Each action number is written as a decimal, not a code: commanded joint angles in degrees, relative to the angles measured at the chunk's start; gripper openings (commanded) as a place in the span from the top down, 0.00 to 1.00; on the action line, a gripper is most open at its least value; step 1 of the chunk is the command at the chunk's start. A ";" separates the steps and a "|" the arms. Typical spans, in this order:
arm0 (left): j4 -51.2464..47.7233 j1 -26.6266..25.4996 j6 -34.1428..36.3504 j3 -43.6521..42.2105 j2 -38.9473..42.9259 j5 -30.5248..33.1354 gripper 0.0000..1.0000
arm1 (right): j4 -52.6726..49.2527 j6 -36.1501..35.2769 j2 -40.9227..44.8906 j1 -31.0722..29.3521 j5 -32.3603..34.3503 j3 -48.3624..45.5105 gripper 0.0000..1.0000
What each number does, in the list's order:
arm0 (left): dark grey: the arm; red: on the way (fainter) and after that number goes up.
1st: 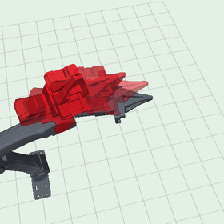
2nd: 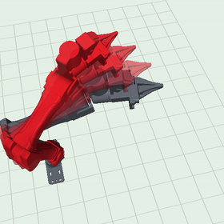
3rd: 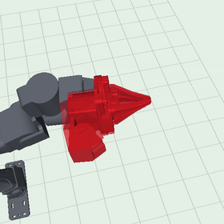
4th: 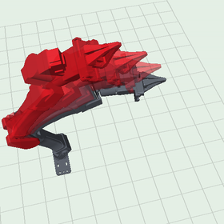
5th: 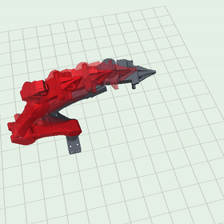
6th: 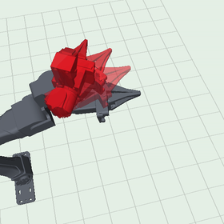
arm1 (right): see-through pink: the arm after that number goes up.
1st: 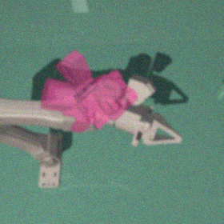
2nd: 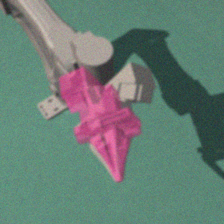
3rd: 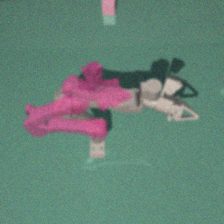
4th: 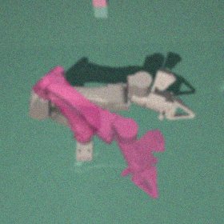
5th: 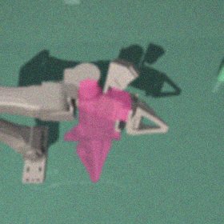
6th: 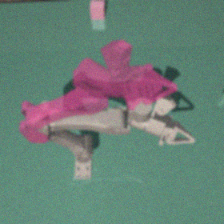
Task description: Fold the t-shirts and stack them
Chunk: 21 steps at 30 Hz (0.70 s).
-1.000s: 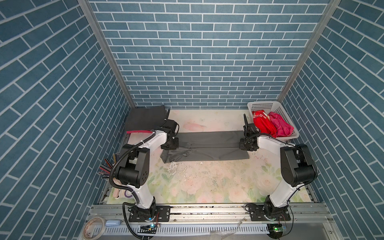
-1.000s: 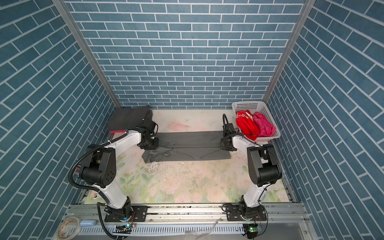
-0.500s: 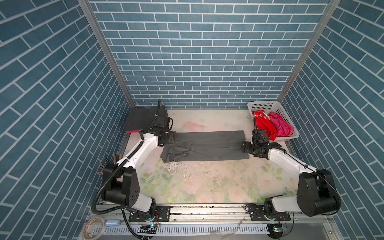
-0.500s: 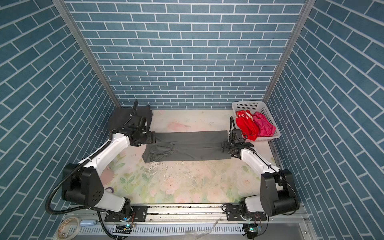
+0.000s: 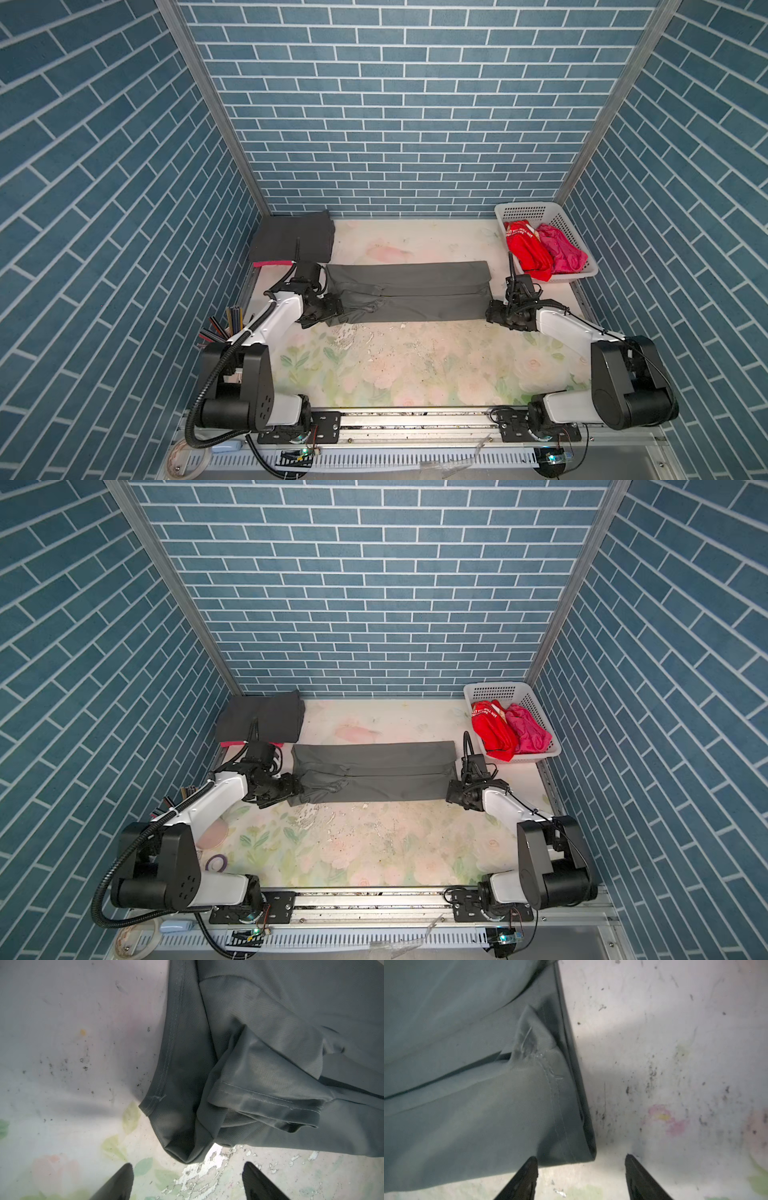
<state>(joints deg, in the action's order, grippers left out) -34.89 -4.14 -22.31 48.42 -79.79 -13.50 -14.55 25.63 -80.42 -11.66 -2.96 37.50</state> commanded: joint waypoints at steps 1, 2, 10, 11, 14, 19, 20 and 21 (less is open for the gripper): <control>1.54 0.27 0.13 -2.13 0.38 -3.17 0.24 | 2.03 0.22 -1.55 0.67 -0.72 0.49 0.42; 1.72 0.27 0.08 -2.44 0.27 -2.92 0.26 | 2.15 0.06 -1.81 0.82 -0.75 0.64 0.46; 2.96 0.12 1.90 -0.97 -6.34 0.71 0.53 | 4.42 -0.20 -3.38 1.55 -2.51 0.67 0.63; 3.12 0.03 2.01 -0.85 -6.85 1.46 0.54 | 4.52 -0.16 -3.29 1.68 -2.56 0.58 0.65; 3.73 0.02 2.69 -0.10 -8.63 4.26 0.63 | 4.74 -0.17 -2.89 2.06 -2.57 0.39 0.73; 2.49 0.00 4.23 2.68 -11.34 8.81 1.00 | 4.25 -0.61 -1.87 3.11 -2.81 0.39 0.94; 1.87 -0.01 4.46 3.35 -11.41 10.21 1.00 | 4.06 -0.79 -1.63 3.50 -2.68 0.32 0.98; 1.20 0.00 4.59 4.15 -11.36 11.44 1.00 | 3.76 -0.83 -1.34 3.89 -2.57 0.34 1.00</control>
<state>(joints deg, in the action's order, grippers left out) -31.86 -4.16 -19.20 50.13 -91.00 -7.42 -10.22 25.28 -83.05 -8.73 -5.72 37.52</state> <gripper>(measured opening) 0.069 0.049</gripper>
